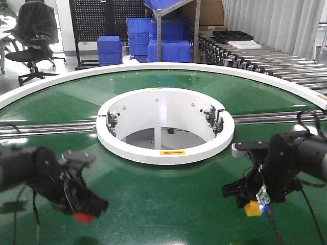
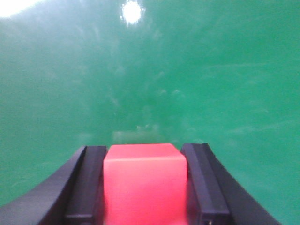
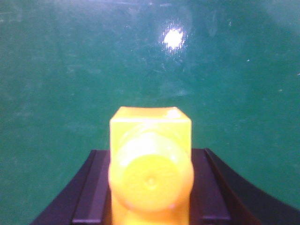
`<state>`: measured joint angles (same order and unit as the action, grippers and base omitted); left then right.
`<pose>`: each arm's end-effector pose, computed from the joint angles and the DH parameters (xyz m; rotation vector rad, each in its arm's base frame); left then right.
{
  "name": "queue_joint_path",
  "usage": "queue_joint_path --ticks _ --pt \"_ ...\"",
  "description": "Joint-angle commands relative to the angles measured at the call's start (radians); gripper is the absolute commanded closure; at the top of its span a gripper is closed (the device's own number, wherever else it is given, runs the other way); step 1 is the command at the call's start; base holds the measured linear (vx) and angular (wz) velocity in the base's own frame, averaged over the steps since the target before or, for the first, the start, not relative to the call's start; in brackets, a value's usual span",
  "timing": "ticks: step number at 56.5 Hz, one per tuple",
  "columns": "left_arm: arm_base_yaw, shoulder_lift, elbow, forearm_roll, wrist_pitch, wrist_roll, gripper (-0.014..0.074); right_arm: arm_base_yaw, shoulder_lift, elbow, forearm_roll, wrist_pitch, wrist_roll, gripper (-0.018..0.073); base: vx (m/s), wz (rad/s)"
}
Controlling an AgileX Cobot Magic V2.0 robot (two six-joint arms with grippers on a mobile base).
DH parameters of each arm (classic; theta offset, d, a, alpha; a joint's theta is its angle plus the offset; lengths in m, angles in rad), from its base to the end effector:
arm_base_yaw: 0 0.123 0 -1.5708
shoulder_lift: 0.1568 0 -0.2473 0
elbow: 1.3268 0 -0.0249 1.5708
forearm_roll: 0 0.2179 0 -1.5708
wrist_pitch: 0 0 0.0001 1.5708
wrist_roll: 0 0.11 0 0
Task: Pick red and yellow blocks into blue bin
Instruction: 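Lower the left gripper onto the red cube and close it, then lift the red cube and yellow brick up off the table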
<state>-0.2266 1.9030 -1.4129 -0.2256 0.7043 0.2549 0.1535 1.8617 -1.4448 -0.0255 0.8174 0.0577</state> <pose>0.3630 -0.1001 0.1820 0.4562 2.6283 -0.2405 0.3624 0.0540 0.1986 -0.1484 2.7137 0.0314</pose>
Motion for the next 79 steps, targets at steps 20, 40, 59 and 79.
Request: queue_joint_path --ticks 20,40,59,79 --pt "0.0 -0.612 0.245 -0.014 -0.288 -0.02 0.0597 -0.003 -0.557 0.276 0.149 -0.311 -0.179 0.0569 0.0 0.0" --pt "0.0 -1.199 0.704 -0.042 -0.518 -0.019 0.0597 -0.003 -1.092 0.761 0.172 -0.622 -0.198 0.0569 0.0 0.0" --pt "0.0 -1.393 0.787 -0.042 -0.468 -0.021 0.0597 -0.003 -1.131 0.789 0.168 -0.64 -0.216 0.0569 0.0 0.0" --pt "0.0 -1.395 0.787 -0.042 -0.463 -0.021 0.0596 -0.003 -1.131 0.789 0.168 -0.637 -0.216 0.0569 0.0 0.0"
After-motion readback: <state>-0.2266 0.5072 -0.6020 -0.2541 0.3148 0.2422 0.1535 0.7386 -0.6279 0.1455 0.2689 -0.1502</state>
